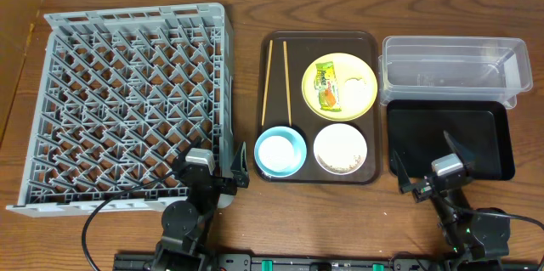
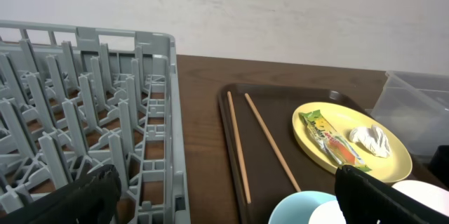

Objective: Sort waste into correct bins and load items into the dishwasher

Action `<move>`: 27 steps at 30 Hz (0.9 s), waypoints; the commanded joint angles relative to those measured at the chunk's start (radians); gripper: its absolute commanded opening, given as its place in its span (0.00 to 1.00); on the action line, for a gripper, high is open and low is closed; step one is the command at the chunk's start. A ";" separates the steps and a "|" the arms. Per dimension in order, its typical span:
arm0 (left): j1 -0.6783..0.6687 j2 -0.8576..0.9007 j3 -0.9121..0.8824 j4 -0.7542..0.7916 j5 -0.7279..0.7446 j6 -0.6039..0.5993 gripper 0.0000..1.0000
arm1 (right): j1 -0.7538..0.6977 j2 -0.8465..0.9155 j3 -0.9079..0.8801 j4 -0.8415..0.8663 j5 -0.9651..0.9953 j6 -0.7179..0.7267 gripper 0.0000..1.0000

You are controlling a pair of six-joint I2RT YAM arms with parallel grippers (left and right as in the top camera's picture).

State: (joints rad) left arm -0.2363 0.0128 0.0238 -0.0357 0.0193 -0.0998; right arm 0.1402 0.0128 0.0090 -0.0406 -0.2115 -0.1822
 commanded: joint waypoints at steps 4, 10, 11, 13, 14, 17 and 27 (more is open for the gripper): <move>0.004 -0.002 -0.020 -0.030 -0.011 0.013 0.98 | -0.015 0.000 -0.003 0.050 0.003 -0.006 0.99; 0.004 -0.002 -0.009 -0.022 0.026 0.013 0.98 | -0.014 0.000 -0.003 0.098 -0.134 0.026 0.99; 0.004 -0.002 0.006 -0.023 0.031 0.013 0.98 | -0.015 0.000 0.000 0.104 -0.137 0.044 0.99; 0.004 -0.001 0.042 -0.023 0.032 0.014 0.98 | -0.015 0.001 0.019 0.105 -0.137 0.085 0.99; 0.004 0.002 0.067 -0.024 0.032 0.019 0.98 | -0.015 0.006 0.040 0.100 -0.137 0.097 0.99; 0.004 0.046 0.170 -0.051 0.032 0.025 0.98 | -0.015 0.053 0.122 0.064 -0.137 0.100 0.99; 0.004 0.541 0.745 -0.461 0.029 0.058 0.98 | -0.014 0.581 0.665 -0.259 -0.163 0.099 0.99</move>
State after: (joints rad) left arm -0.2363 0.4030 0.5953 -0.3954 0.0456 -0.0639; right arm 0.1402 0.4362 0.5068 -0.2272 -0.3458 -0.0978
